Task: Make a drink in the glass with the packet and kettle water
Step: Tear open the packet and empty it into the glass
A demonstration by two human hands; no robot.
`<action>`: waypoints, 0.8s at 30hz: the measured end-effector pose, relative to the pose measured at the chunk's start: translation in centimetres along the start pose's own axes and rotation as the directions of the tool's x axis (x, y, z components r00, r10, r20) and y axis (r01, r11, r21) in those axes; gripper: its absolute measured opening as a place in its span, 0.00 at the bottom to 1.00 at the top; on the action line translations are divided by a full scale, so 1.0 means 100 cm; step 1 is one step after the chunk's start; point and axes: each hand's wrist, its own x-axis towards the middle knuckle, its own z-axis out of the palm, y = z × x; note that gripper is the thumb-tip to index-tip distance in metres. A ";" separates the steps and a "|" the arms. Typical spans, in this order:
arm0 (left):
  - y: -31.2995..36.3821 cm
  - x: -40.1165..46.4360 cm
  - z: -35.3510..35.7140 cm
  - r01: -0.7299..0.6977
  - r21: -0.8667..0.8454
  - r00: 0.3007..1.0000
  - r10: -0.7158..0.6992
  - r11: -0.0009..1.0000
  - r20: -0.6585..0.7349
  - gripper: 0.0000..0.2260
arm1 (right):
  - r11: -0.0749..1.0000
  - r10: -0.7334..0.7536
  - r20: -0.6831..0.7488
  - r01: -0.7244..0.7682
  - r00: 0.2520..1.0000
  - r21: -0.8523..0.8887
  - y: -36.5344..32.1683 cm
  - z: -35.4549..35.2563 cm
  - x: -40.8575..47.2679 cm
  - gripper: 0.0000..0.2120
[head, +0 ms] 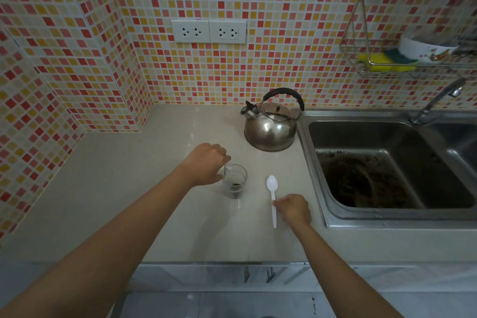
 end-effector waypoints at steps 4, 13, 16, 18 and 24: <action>0.002 -0.003 0.004 0.087 -0.126 0.993 -0.096 0.988 -0.063 0.22 | 0.984 -0.178 -0.158 0.177 0.971 -0.020 -0.013 -0.004 -0.011 0.16; 0.030 -0.016 0.014 0.273 -0.699 0.839 -0.519 0.661 -0.163 0.27 | 0.869 -0.427 0.161 0.355 0.890 0.345 -0.104 -0.008 -0.042 0.17; 0.036 -0.019 0.012 0.275 -0.805 0.782 -0.609 0.526 -0.131 0.26 | 0.844 -0.443 0.182 0.339 0.878 0.416 -0.112 -0.008 -0.045 0.05; 0.038 -0.020 0.013 0.246 -0.865 0.774 -0.626 0.438 -0.097 0.28 | 0.836 -0.462 0.161 0.367 0.872 0.408 -0.115 -0.008 -0.044 0.04; 0.033 -0.022 0.006 0.067 -0.998 0.726 -0.686 0.012 0.040 0.15 | 0.756 -0.630 0.045 0.599 0.776 0.264 -0.124 -0.017 -0.039 0.05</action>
